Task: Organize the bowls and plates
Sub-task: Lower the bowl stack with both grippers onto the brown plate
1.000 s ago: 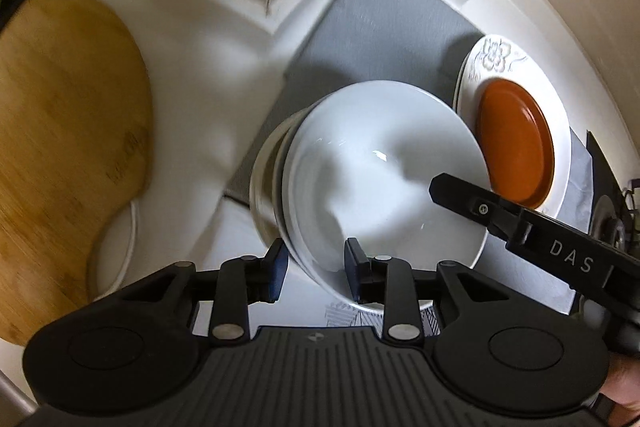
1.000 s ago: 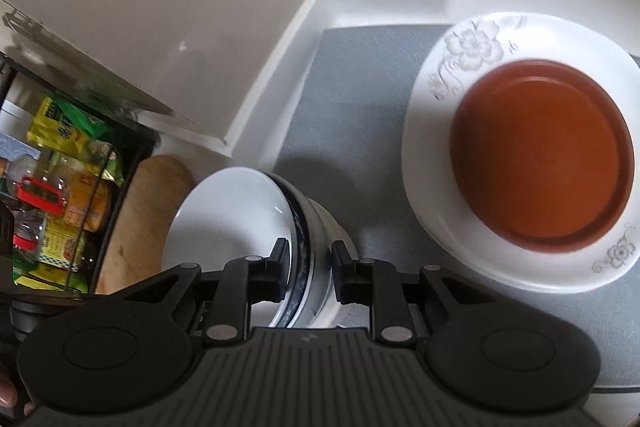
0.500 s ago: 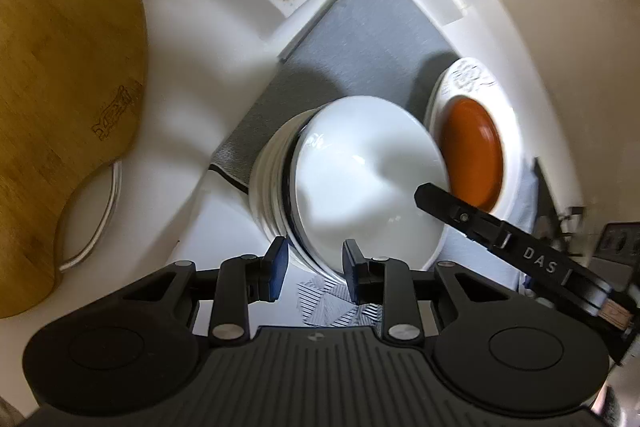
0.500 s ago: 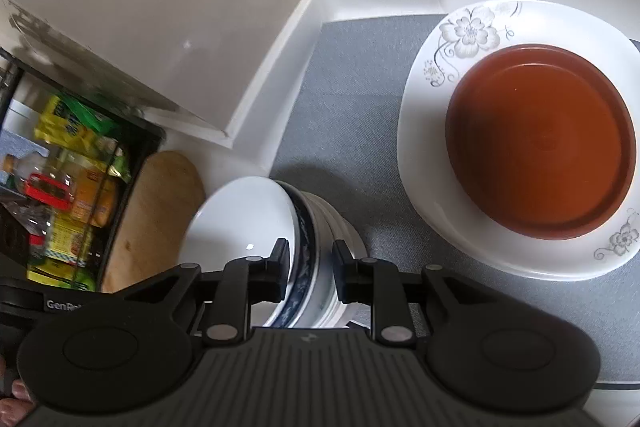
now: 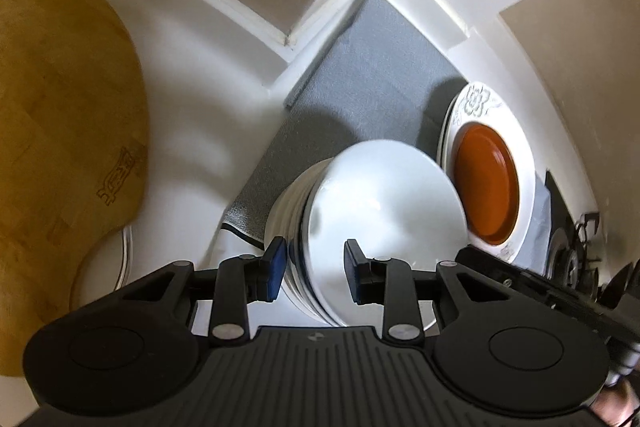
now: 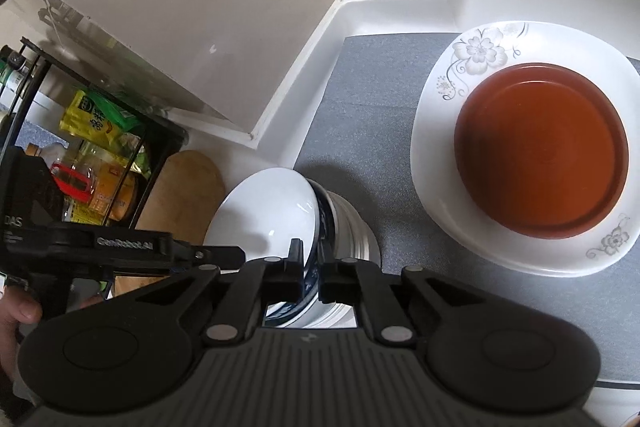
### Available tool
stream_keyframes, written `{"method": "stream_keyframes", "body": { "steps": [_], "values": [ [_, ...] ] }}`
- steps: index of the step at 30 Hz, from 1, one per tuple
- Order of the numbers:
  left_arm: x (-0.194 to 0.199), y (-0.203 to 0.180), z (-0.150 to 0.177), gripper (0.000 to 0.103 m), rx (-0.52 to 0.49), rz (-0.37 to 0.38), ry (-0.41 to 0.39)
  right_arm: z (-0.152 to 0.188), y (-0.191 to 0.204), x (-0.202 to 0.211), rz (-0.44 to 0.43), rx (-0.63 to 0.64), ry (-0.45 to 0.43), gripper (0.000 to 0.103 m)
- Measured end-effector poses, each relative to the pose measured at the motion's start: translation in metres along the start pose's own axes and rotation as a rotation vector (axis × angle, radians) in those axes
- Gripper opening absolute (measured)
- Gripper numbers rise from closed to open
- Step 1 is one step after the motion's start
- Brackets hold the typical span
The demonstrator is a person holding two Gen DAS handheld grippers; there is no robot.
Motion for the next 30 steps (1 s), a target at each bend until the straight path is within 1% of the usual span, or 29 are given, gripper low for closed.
{"method": "stream_keyframes", "body": {
  "steps": [1,3,4,7,8,9,10,11,12,13,14,15,16,17,18,20,23,26,30],
  "values": [
    [-0.004,-0.002,-0.002,0.037,-0.007,-0.002,0.006,0.000,0.000,-0.001,0.003,0.005,0.002,0.011],
    [-0.013,-0.003,-0.004,0.039,-0.014,-0.003,0.032,-0.002,-0.002,-0.003,0.001,0.010,-0.009,0.011],
    [-0.014,-0.003,-0.005,0.045,-0.018,0.001,0.030,-0.002,-0.005,-0.004,-0.012,-0.009,-0.012,0.011],
    [-0.017,-0.004,-0.007,0.048,-0.031,-0.004,0.029,-0.005,-0.014,-0.006,-0.045,-0.089,-0.027,0.015],
    [-0.017,-0.005,-0.007,0.050,-0.031,0.000,0.030,-0.006,-0.015,-0.007,-0.059,-0.106,-0.029,0.020],
    [-0.018,-0.007,-0.008,0.052,-0.033,0.001,0.033,-0.006,-0.017,-0.007,-0.071,-0.119,-0.030,0.028],
    [-0.018,-0.008,-0.007,0.053,-0.037,-0.002,0.032,-0.006,-0.017,-0.007,-0.091,-0.133,-0.030,0.034],
    [-0.018,-0.009,-0.007,0.053,-0.038,-0.006,0.032,-0.006,-0.017,-0.008,-0.116,-0.150,-0.030,0.046],
    [-0.018,-0.010,-0.006,0.054,-0.043,-0.011,0.029,-0.006,-0.018,-0.008,-0.144,-0.170,-0.032,0.056],
    [-0.018,-0.012,-0.005,0.055,-0.052,-0.017,0.025,-0.006,-0.017,-0.008,-0.164,-0.187,-0.031,0.058],
    [-0.018,-0.014,-0.005,0.056,-0.058,-0.017,0.019,-0.007,-0.017,-0.008,-0.174,-0.201,-0.031,0.064],
    [-0.019,-0.015,-0.004,0.060,-0.057,-0.007,0.014,-0.007,-0.016,-0.006,-0.177,-0.203,-0.035,0.076],
    [-0.019,-0.015,-0.003,0.063,-0.051,0.005,0.011,-0.007,-0.014,-0.004,-0.156,-0.193,-0.041,0.083],
    [-0.018,-0.014,-0.002,0.063,-0.048,0.013,0.007,-0.008,-0.012,-0.002,-0.124,-0.174,-0.051,0.090],
    [-0.020,-0.015,-0.001,0.063,-0.049,0.016,0.004,-0.009,-0.010,0.001,-0.102,-0.149,-0.060,0.090],
    [-0.020,-0.015,0.000,0.063,-0.052,0.018,-0.002,-0.010,-0.008,0.003,-0.101,-0.110,-0.055,0.090],
    [-0.020,-0.016,0.001,0.063,-0.060,0.017,-0.007,-0.006,-0.014,-0.002,-0.104,-0.123,-0.026,0.089],
    [-0.020,-0.016,0.001,0.063,-0.064,0.012,-0.010,0.001,-0.021,-0.006,-0.092,-0.147,-0.020,0.089],
    [-0.022,-0.017,0.005,0.063,-0.071,-0.019,-0.013,0.009,-0.023,-0.008,-0.054,-0.132,-0.012,0.090]
  ]
}}
Point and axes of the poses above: each gripper's, at about its wrist camera, not at the fingertips, and x roughly against the way its jaws point, y to its left, z to its underside, the point moved 4 cm from there along -x, roughly the way its jaws point, and after that the axes turned 6 degrees about -z, right-handed, at the moved point
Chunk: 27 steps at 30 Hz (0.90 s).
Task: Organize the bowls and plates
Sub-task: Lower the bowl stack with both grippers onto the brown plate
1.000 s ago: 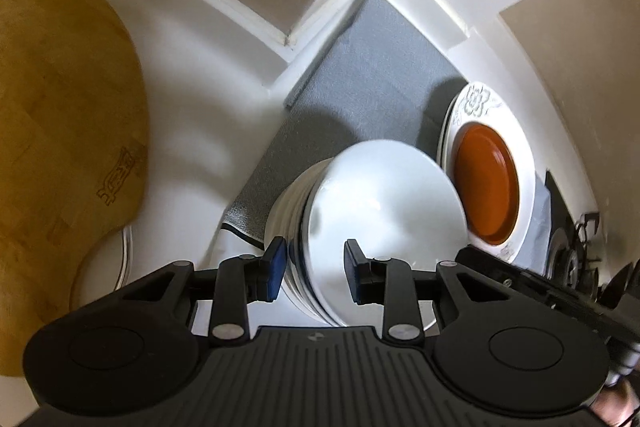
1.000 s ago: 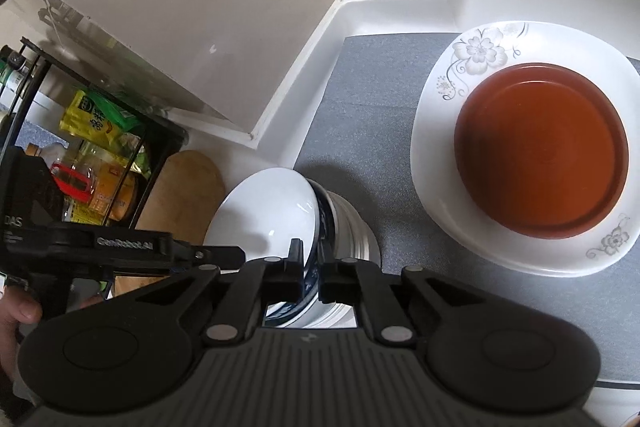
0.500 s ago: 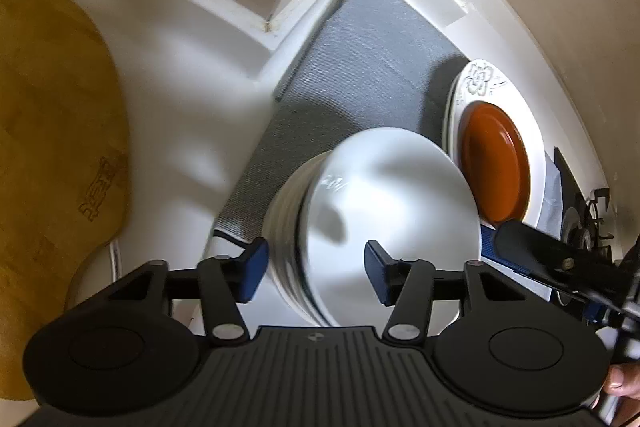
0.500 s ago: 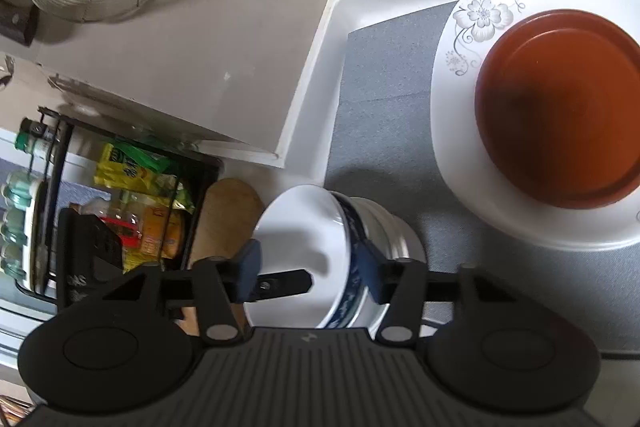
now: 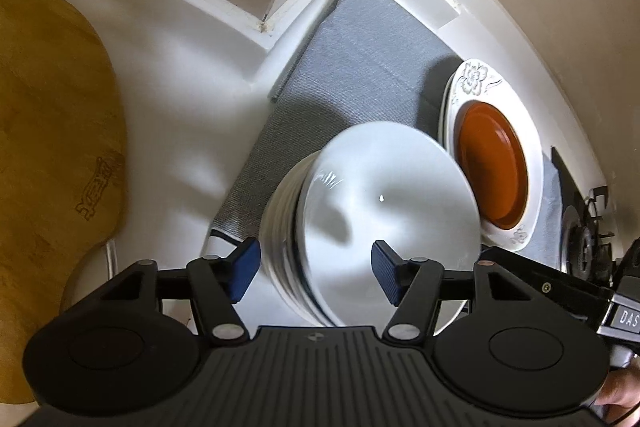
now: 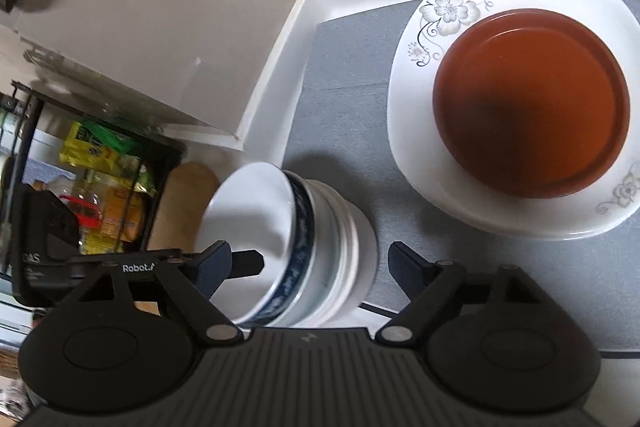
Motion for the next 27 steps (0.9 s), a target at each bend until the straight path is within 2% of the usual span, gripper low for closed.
{"method": "stream_keyframes", "body": {
  "steps": [5,9,13,17,22,24,27],
  "values": [
    [-0.007,0.000,0.005,0.063,0.041,-0.011,0.023,0.004,-0.001,0.003,0.031,0.010,-0.006,0.090],
    [-0.006,0.001,0.010,0.063,0.100,0.002,0.025,0.005,0.008,0.008,-0.025,0.041,0.005,0.094],
    [-0.001,0.000,0.017,0.063,0.138,-0.020,0.018,0.010,0.013,0.020,-0.014,0.080,-0.028,0.096],
    [0.001,-0.006,0.024,0.063,0.129,-0.037,0.000,0.020,0.006,0.031,-0.008,0.051,-0.056,0.097],
    [-0.003,0.007,0.029,0.065,0.219,-0.029,0.004,0.028,-0.004,0.038,-0.038,-0.032,-0.064,0.097],
    [0.000,0.013,0.030,0.065,0.255,-0.006,0.016,0.028,-0.006,0.041,-0.078,-0.075,-0.076,0.097],
    [0.010,0.008,0.024,0.065,0.218,0.000,-0.009,0.022,-0.005,0.047,-0.129,-0.082,-0.115,0.097]
  ]
}}
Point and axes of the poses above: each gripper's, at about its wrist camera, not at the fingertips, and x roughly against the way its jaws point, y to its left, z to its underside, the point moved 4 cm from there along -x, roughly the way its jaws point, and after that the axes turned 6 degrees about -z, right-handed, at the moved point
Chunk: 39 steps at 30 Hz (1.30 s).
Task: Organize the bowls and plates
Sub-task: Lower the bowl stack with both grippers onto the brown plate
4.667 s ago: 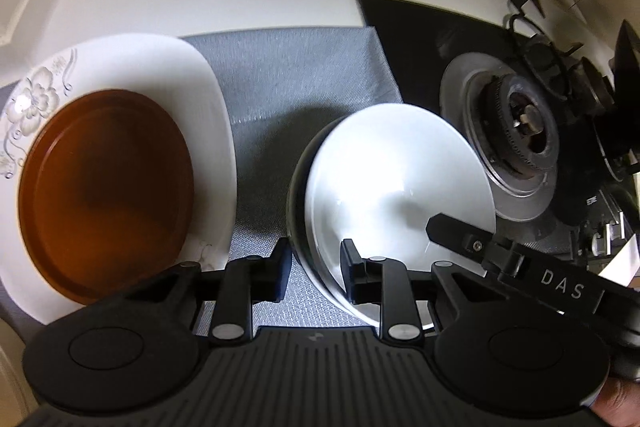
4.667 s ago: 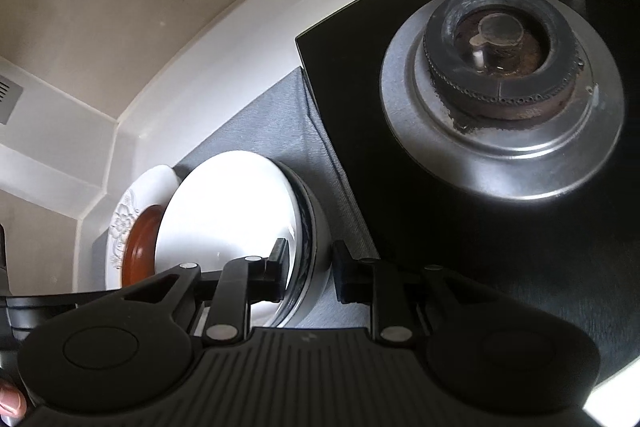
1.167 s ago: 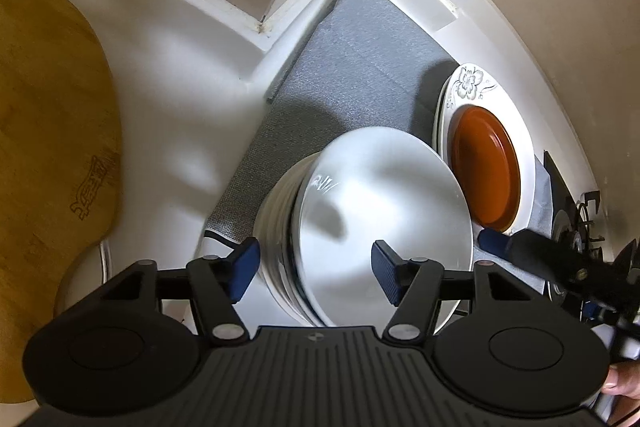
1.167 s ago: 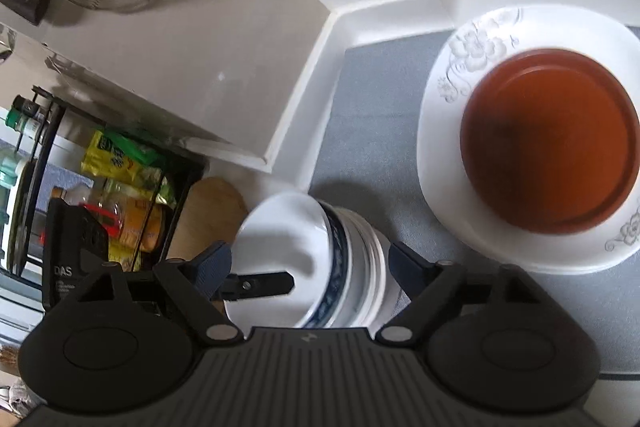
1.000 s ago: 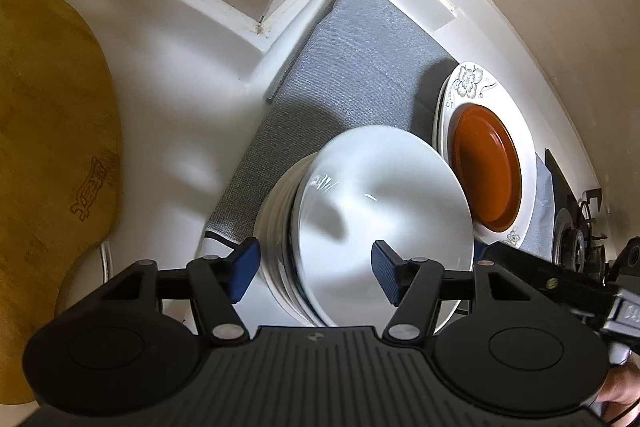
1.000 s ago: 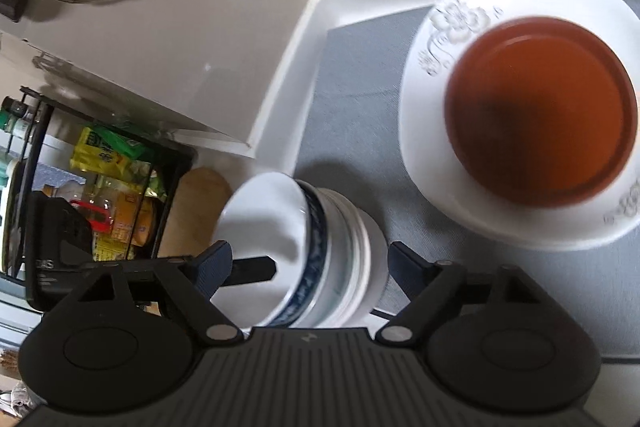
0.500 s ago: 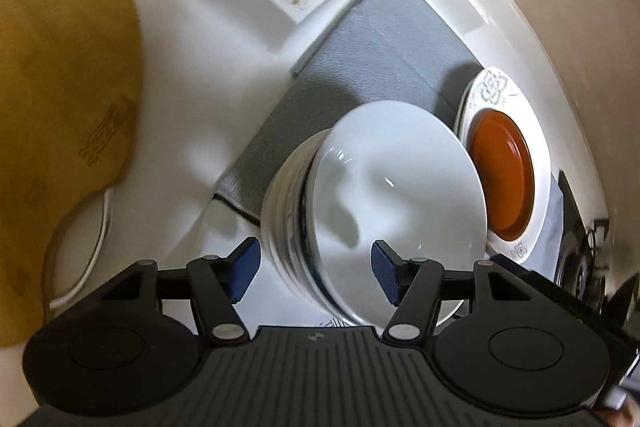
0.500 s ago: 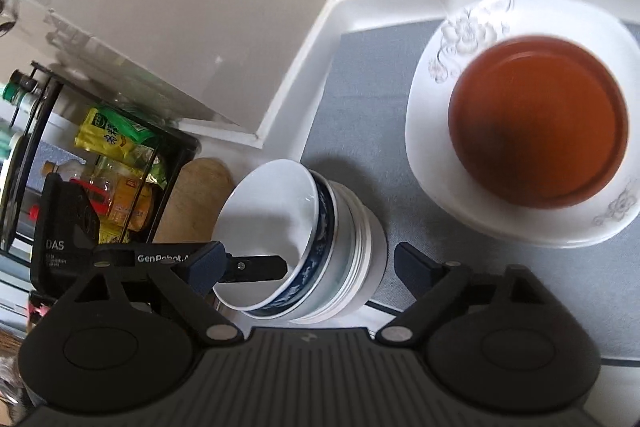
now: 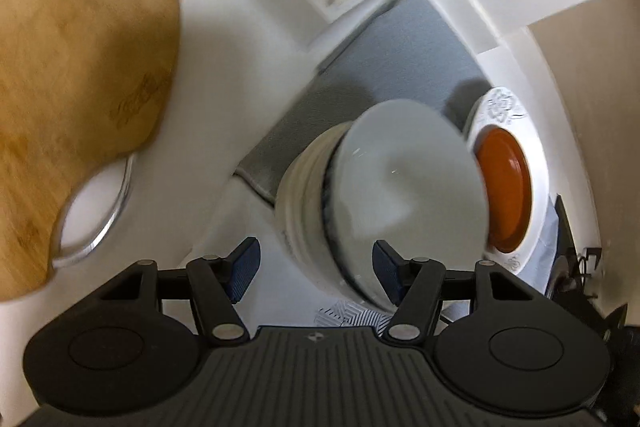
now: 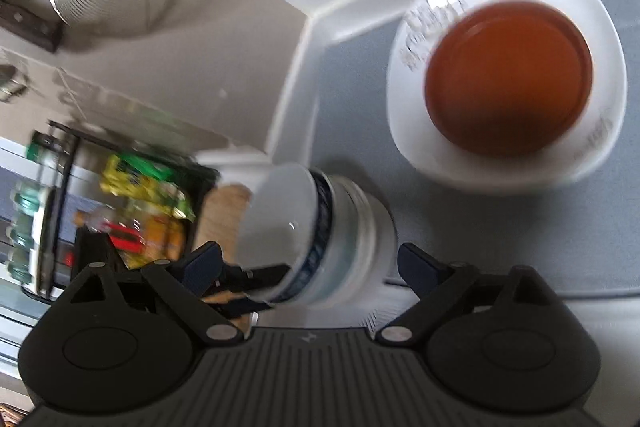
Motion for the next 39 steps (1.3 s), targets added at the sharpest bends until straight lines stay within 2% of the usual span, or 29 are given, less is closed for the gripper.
{"method": "stream_keyframes", "body": {
  "steps": [2,4,6,9,13,15,17,18,20,22,24,28,30,32,35,39],
  "values": [
    [0.002,-0.004,-0.006,0.065,-0.016,0.004,-0.015,-0.006,-0.001,0.002,0.009,0.017,-0.022,0.097],
    [-0.005,-0.007,-0.013,0.065,-0.013,0.020,0.009,-0.010,-0.007,0.000,0.032,-0.005,-0.022,0.093],
    [-0.016,-0.008,-0.021,0.065,-0.012,0.028,0.033,-0.014,-0.012,-0.005,0.059,-0.021,-0.006,0.081],
    [-0.029,-0.007,-0.034,0.065,-0.013,0.024,0.058,-0.019,-0.013,-0.018,0.089,-0.019,0.020,0.081],
    [-0.048,-0.002,-0.038,0.068,-0.027,0.050,0.138,-0.015,-0.017,-0.041,0.096,-0.093,0.070,0.082],
    [-0.052,0.000,-0.038,0.070,-0.047,0.089,0.152,-0.011,-0.021,-0.054,0.093,-0.123,0.103,0.085],
    [-0.055,0.003,-0.039,0.072,-0.062,0.109,0.163,-0.008,-0.028,-0.065,0.138,-0.129,0.113,0.087],
    [-0.055,0.004,-0.039,0.067,-0.072,0.125,0.163,-0.006,-0.032,-0.069,0.152,-0.148,0.112,0.087],
    [-0.050,0.003,-0.041,0.061,-0.111,0.131,0.153,-0.004,-0.038,-0.074,0.119,-0.208,0.097,0.086],
    [-0.044,0.000,-0.043,0.051,-0.173,0.112,0.131,-0.001,-0.039,-0.075,0.082,-0.234,0.088,0.073],
    [-0.040,-0.001,-0.044,0.044,-0.188,0.100,0.115,0.003,-0.039,-0.076,0.100,-0.233,0.110,0.063],
    [-0.041,0.000,-0.046,0.044,-0.185,0.112,0.114,0.002,-0.040,-0.076,0.083,-0.223,0.110,0.061],
    [-0.041,0.000,-0.047,0.044,-0.177,0.116,0.118,0.001,-0.042,-0.074,0.074,-0.239,0.102,0.057],
    [-0.036,0.001,-0.045,0.042,-0.165,0.093,0.108,-0.001,-0.042,-0.069,0.070,-0.230,0.081,0.050],
    [-0.028,-0.009,-0.040,0.040,-0.218,0.026,0.058,-0.001,-0.042,-0.066,0.073,-0.233,0.071,0.047],
    [-0.028,-0.009,-0.037,0.040,-0.215,0.017,0.047,0.001,-0.043,-0.065,0.069,-0.219,0.066,0.047]
  ]
}}
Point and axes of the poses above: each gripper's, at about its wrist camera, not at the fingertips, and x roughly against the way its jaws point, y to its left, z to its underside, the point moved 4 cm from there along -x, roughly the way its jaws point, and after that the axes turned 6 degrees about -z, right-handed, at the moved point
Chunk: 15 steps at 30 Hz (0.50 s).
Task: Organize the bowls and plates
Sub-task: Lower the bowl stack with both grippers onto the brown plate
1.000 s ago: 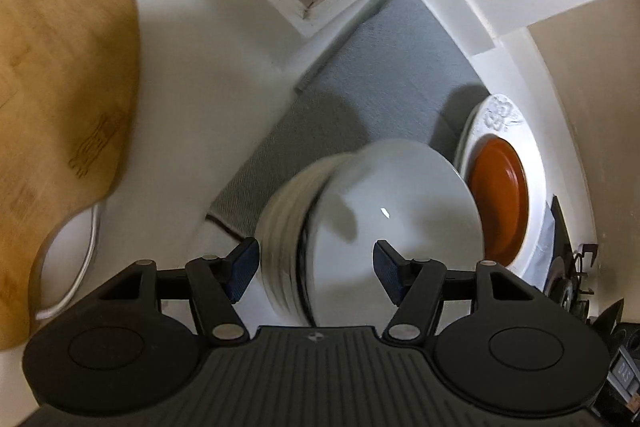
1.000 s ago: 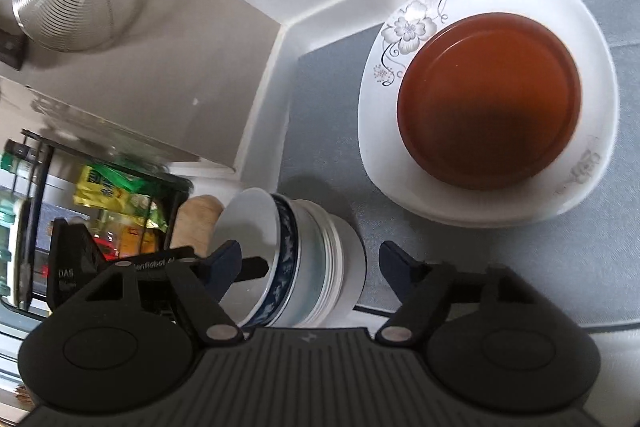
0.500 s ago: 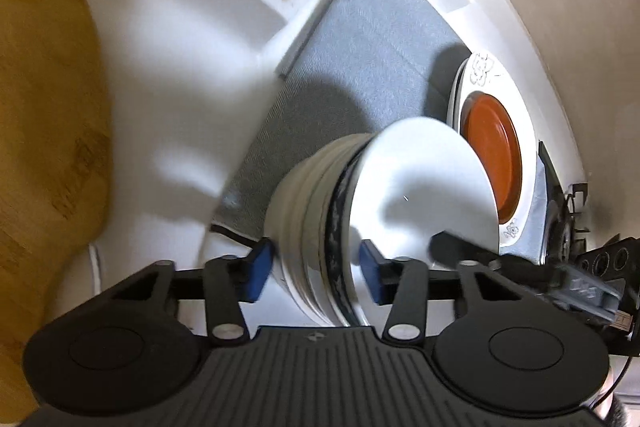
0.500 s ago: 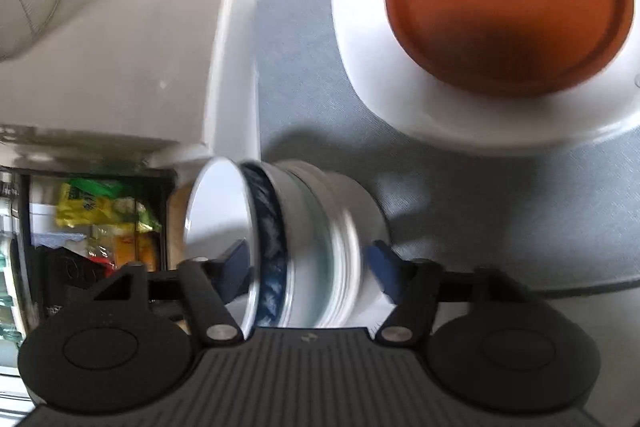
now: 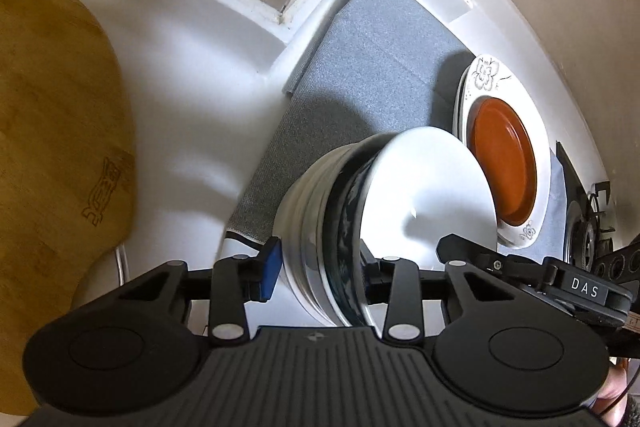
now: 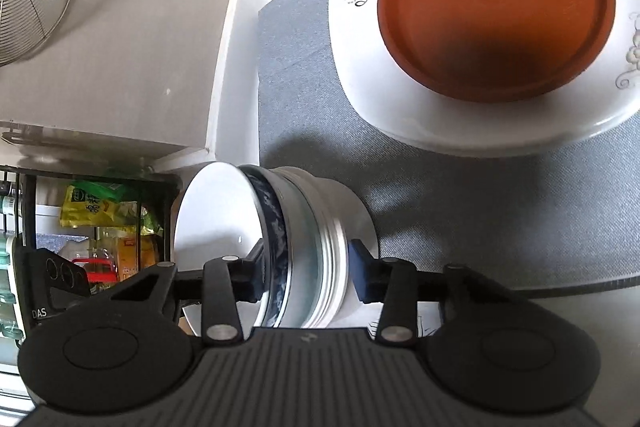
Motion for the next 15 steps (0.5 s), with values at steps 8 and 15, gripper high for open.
{"method": "stream_keyframes", "body": {
  "steps": [8,15],
  "values": [
    [0.007,0.000,0.007,0.038,-0.001,-0.046,-0.015,0.004,0.005,-0.002,-0.014,0.022,-0.011,0.048],
    [0.023,-0.016,0.018,0.027,-0.117,-0.163,-0.105,0.018,0.016,0.006,0.019,0.060,-0.029,0.043]
  ]
}}
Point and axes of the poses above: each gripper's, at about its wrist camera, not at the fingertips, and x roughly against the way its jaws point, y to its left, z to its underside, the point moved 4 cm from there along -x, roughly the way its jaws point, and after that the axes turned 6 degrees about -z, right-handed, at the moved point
